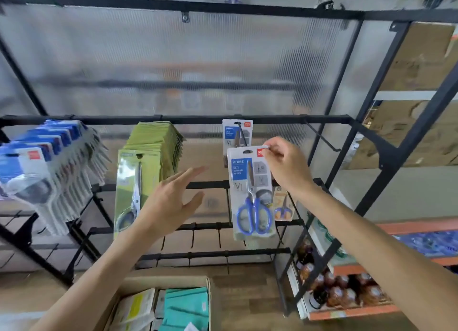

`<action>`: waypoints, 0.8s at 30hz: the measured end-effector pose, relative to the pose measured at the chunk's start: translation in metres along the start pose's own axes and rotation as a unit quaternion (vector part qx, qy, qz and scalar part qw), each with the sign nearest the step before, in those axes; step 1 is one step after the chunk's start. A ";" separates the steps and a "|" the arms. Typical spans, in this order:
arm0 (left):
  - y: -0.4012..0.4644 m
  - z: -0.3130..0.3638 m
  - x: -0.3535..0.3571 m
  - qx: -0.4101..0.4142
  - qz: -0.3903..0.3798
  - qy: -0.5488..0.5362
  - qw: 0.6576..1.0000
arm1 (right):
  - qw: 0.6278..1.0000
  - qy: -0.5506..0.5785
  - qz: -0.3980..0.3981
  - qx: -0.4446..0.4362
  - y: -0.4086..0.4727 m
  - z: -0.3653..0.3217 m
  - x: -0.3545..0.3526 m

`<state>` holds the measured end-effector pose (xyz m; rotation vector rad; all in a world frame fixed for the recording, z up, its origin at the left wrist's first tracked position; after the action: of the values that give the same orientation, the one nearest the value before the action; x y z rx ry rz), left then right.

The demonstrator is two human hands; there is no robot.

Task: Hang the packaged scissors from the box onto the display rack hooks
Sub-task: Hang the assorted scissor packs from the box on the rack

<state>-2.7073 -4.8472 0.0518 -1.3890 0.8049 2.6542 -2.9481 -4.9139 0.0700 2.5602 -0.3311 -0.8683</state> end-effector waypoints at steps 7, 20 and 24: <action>0.038 0.007 0.014 0.038 -0.016 0.122 0.992 | 0.994 -0.099 -0.005 0.041 0.069 0.019 0.029; 0.049 -0.002 0.016 0.000 0.025 0.194 0.981 | 0.986 -0.107 0.063 0.107 0.103 0.044 0.059; -0.013 -0.017 0.023 -0.011 -0.011 0.182 0.983 | 0.993 -0.071 -0.069 0.062 -0.012 0.032 0.071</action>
<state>-2.7053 -4.8483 0.0203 -1.9094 0.7799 2.4313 -2.9118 -4.9376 0.0037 2.6667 -0.2597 -1.1171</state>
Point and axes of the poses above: each hand's wrist, its own y-axis towards the middle knuckle, its own x-axis out of the palm, z = x × y, the point moved 10 cm from there along y, towards the middle knuckle, and after that the axes turned 3 degrees about z, right-handed, at the moved point
